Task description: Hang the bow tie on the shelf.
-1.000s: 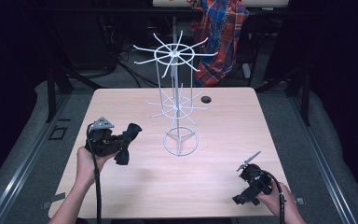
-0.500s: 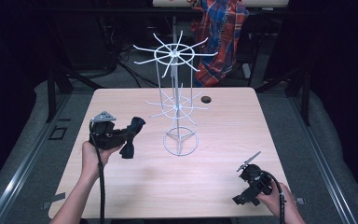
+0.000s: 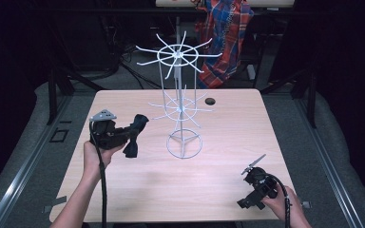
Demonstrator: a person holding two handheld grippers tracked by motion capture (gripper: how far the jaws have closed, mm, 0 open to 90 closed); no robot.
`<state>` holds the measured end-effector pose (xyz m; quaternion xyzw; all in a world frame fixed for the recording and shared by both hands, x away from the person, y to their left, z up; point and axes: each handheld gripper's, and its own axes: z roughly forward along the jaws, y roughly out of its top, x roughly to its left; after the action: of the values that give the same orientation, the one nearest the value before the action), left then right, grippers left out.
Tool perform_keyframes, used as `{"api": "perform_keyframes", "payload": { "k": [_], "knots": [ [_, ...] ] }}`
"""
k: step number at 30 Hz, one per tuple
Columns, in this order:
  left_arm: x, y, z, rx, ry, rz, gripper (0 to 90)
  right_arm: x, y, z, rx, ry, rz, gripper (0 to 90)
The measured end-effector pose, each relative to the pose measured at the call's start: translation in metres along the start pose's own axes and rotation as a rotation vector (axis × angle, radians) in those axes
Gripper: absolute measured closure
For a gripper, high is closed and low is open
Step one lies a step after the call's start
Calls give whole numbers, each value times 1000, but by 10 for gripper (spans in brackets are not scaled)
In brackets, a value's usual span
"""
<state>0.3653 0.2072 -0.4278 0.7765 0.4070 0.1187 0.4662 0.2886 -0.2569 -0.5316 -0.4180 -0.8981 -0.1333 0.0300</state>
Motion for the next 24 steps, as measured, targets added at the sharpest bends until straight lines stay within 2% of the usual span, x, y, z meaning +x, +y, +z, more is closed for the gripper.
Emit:
{"api": "perform_keyframes", "payload": {
  "k": [2, 7, 14, 24],
  "knots": [
    [-1, 1, -2, -7, -2, 2, 779, 0, 0, -1, 14, -11, -9, 52],
    [-5, 3, -5, -32, -4, 9, 779, 1, 0, 0, 9, -8, -5, 52],
    [-13, 8, -5, -67, -38, 32, 778, 1, 0, 0, 6, -4, -5, 52],
    [-22, 13, 7, -41, -43, 69, 779, 1, 0, 0, 8, -2, -7, 52]
  ]
}}
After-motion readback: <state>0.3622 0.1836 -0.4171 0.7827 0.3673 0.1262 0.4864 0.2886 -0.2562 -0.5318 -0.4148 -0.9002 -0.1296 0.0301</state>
